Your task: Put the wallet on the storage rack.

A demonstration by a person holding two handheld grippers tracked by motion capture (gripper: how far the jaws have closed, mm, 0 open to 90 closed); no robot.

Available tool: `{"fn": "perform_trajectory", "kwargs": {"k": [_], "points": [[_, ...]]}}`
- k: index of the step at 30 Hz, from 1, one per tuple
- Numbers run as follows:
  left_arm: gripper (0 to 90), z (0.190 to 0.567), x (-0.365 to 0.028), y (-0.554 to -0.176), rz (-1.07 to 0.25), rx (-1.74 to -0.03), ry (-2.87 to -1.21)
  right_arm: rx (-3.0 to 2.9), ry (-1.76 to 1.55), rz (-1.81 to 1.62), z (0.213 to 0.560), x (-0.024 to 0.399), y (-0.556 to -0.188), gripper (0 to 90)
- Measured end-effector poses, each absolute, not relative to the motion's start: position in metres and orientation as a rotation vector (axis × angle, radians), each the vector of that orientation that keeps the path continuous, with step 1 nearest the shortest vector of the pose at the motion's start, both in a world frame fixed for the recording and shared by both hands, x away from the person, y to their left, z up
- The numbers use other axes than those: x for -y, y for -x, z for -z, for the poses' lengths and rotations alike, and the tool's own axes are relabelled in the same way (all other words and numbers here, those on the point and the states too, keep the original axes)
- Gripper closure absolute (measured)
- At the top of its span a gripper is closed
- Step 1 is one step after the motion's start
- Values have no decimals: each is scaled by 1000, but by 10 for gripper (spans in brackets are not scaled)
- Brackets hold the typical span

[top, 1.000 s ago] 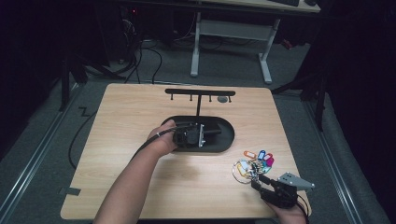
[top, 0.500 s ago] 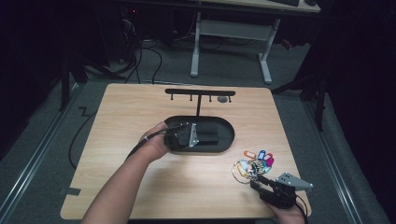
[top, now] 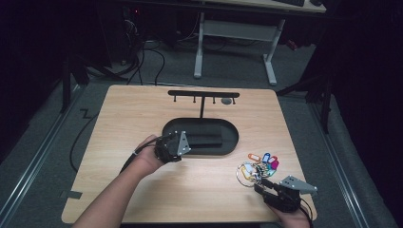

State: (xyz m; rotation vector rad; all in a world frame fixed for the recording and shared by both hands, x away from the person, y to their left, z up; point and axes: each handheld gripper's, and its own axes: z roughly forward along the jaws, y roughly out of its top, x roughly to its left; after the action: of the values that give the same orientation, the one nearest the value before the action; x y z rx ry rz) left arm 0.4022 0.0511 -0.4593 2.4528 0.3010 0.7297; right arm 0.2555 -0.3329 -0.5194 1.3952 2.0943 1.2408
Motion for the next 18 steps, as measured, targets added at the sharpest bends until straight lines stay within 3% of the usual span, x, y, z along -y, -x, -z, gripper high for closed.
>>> {"fn": "perform_trajectory", "kwargs": {"k": [3,18], "points": [[590,461,-62,-400,-670,-444,-2428,-2096,-1394,-1240,519,333,-255,564],[551,480,-114,-360,-515,-630,-2291,-2111,-1383,-1240,519,332,-255,579]]}}
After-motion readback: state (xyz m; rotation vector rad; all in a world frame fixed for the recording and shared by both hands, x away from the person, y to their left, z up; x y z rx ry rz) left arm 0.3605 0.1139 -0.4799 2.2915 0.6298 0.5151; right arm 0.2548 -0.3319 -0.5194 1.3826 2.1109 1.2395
